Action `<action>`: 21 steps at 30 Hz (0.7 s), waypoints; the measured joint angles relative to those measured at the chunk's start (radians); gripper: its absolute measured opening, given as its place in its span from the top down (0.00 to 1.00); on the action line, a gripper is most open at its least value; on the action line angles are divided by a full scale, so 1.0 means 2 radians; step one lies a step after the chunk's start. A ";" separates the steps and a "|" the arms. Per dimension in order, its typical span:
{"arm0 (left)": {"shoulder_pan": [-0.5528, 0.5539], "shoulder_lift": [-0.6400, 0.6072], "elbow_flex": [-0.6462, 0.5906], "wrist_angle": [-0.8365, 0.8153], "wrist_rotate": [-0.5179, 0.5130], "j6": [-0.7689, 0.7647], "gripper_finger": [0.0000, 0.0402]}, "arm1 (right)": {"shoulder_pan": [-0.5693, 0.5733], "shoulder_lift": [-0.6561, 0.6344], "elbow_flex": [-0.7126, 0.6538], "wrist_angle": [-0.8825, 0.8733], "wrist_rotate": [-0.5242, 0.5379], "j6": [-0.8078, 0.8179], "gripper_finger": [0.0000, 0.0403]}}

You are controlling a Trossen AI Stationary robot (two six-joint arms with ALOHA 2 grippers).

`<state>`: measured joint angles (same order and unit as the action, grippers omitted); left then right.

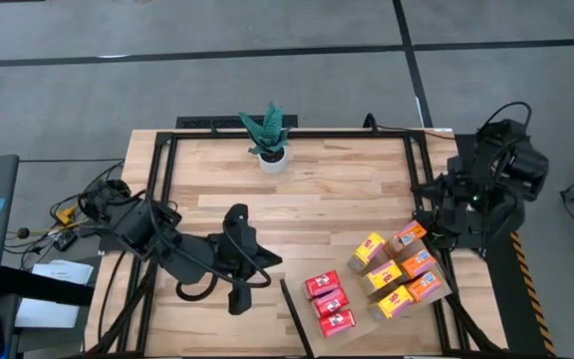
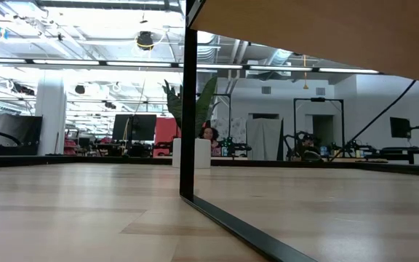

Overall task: Stack cereal on shelf
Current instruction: Adjust the colored cereal boxes on the shelf

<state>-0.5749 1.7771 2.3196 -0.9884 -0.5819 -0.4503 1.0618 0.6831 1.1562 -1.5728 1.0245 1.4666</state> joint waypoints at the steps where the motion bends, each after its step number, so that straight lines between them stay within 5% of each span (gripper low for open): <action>1: -0.001 0.000 0.000 0.000 -0.001 0.000 1.00 | -0.009 0.001 -0.011 0.000 -0.011 0.007 0.99; 8: -0.002 0.002 0.000 0.003 -0.003 -0.007 1.00 | -0.048 0.009 -0.064 0.002 -0.054 0.053 0.98; 21: -0.006 0.004 0.000 0.000 0.001 -0.014 1.00 | -0.021 0.029 -0.094 0.056 -0.129 0.052 0.98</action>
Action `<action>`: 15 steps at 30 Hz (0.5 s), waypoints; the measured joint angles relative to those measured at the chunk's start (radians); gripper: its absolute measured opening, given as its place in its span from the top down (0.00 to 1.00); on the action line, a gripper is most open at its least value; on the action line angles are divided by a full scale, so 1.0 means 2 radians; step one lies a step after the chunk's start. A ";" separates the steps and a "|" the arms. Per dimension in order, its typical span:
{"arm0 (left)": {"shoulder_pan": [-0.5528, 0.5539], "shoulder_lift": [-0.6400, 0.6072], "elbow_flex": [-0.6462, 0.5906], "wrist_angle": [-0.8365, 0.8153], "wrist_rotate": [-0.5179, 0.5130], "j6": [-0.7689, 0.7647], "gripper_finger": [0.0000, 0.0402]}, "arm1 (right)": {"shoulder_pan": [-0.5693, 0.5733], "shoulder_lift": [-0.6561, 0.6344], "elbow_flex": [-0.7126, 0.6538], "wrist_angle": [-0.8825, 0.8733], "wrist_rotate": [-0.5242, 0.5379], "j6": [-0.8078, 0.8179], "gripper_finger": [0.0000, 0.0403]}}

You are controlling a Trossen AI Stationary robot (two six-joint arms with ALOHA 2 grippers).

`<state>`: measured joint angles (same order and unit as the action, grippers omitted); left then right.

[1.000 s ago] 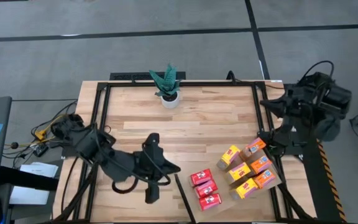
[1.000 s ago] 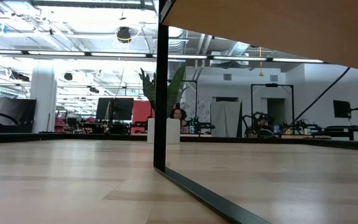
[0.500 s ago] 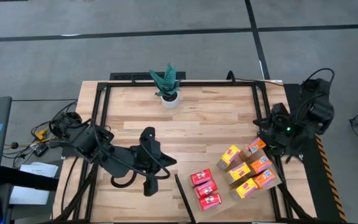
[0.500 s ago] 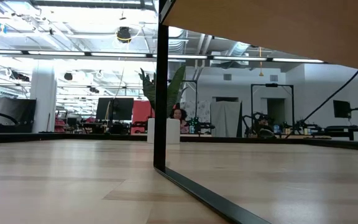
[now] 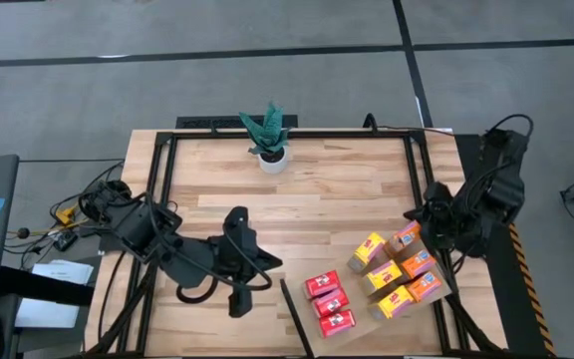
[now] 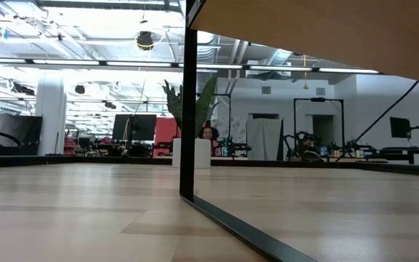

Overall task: Stack cereal on shelf
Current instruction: Adjust the colored cereal boxes on the shelf

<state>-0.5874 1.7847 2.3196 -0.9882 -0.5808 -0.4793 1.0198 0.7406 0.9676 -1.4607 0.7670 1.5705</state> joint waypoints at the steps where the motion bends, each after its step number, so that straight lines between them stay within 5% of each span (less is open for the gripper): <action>1: -0.001 0.000 0.000 0.000 0.000 0.000 1.00 | 0.005 0.000 0.000 0.006 -0.004 -0.001 0.98; 15: -0.002 0.000 0.000 0.000 0.005 -0.003 1.00 | 0.052 0.000 0.000 0.045 -0.021 -0.003 0.99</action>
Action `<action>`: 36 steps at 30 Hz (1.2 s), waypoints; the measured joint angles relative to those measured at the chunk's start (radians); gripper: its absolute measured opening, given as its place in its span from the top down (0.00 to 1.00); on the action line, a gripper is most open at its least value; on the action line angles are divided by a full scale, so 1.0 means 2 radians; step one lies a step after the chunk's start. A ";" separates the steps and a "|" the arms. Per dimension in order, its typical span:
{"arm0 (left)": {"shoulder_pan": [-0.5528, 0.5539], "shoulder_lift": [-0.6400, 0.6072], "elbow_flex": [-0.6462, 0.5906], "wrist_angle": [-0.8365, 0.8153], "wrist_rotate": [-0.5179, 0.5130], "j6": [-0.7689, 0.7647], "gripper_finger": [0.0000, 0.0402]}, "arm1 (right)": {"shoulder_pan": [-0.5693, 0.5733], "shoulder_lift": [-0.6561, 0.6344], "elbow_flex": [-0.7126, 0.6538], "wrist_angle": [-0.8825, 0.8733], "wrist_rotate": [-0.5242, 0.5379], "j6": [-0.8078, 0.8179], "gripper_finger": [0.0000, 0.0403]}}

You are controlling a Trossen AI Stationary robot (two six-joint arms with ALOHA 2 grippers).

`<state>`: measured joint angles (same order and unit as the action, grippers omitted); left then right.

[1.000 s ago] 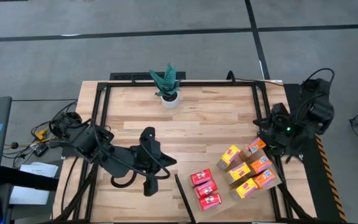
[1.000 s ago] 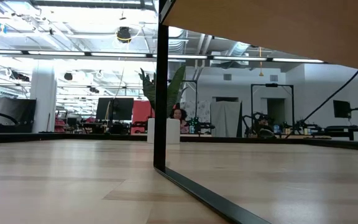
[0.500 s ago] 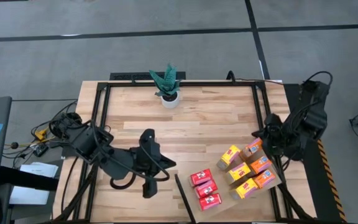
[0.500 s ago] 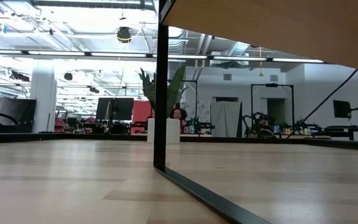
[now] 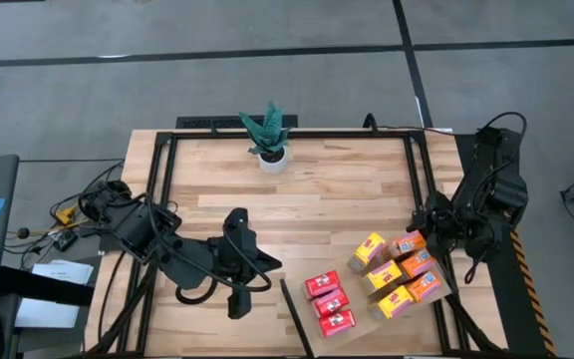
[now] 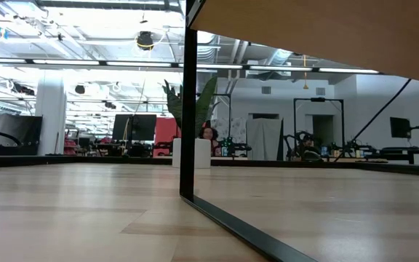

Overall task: Stack cereal on shelf
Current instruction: Adjust the colored cereal boxes on the shelf

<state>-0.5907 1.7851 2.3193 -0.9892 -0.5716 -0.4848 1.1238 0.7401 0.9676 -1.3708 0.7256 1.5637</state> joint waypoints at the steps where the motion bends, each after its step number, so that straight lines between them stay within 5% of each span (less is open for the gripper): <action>1: 0.000 0.000 0.000 0.000 0.000 0.000 1.00 | 0.002 0.000 0.000 0.001 0.000 0.000 0.99; 12: 0.021 0.036 0.000 0.059 0.023 0.058 1.00 | 0.001 0.000 0.056 0.000 0.000 -0.047 0.99; 19: 0.108 0.068 -0.001 0.126 0.186 0.126 1.00 | 0.001 0.000 0.080 -0.021 0.003 -0.053 0.96; 27: 0.217 0.068 0.000 0.249 0.292 0.206 1.00 | 0.000 0.007 0.080 -0.021 0.003 -0.061 0.98; 36: 0.270 0.158 -0.001 0.321 0.419 0.162 1.00 | 0.000 0.006 0.080 -0.019 0.002 -0.062 0.98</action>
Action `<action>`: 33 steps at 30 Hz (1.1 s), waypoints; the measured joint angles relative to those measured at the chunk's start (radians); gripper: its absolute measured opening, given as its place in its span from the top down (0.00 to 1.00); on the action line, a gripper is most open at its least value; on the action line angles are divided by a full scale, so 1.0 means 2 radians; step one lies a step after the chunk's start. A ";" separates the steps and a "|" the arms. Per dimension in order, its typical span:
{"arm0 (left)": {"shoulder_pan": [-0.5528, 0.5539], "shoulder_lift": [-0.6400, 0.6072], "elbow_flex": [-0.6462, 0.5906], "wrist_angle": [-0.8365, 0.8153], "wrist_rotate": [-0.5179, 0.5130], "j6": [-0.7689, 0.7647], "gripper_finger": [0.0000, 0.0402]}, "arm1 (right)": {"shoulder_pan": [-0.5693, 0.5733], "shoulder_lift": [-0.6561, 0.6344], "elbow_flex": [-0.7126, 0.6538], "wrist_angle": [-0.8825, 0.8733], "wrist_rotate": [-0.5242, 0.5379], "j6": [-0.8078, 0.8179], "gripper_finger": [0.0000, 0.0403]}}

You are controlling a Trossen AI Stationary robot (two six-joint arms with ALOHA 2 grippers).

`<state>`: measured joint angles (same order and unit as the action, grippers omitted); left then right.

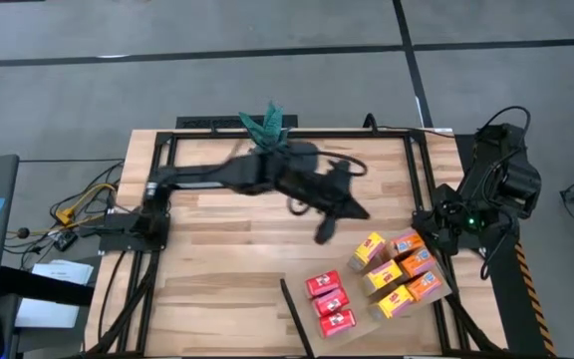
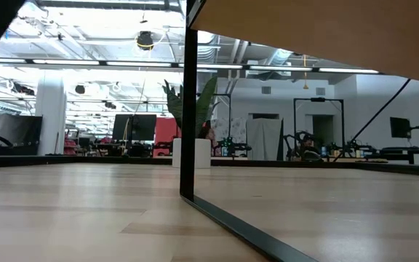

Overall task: Stack cereal on shelf
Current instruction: Adjust the colored cereal boxes on the shelf

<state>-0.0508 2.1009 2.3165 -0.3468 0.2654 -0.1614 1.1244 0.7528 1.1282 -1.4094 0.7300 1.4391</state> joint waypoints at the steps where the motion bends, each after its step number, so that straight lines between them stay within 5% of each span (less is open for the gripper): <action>1: 0.001 0.009 0.000 0.004 0.015 -0.007 1.00 | 0.000 0.000 0.001 -0.002 0.000 0.000 0.98; 11: 0.021 0.072 0.003 0.047 0.043 -0.047 1.00 | 0.001 0.000 0.029 -0.029 -0.001 -0.005 0.97; 20: 0.029 0.079 0.002 0.001 -0.039 -0.071 1.00 | 0.001 0.000 0.031 -0.028 0.000 -0.017 0.97; 33: 0.023 0.137 0.001 0.027 0.021 -0.116 1.00 | 0.001 0.000 0.031 -0.028 0.000 -0.030 0.97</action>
<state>-0.0048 2.3745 2.3181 -0.2924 0.3071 -0.3944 1.1255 0.7521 1.1900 -1.4654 0.7307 1.3796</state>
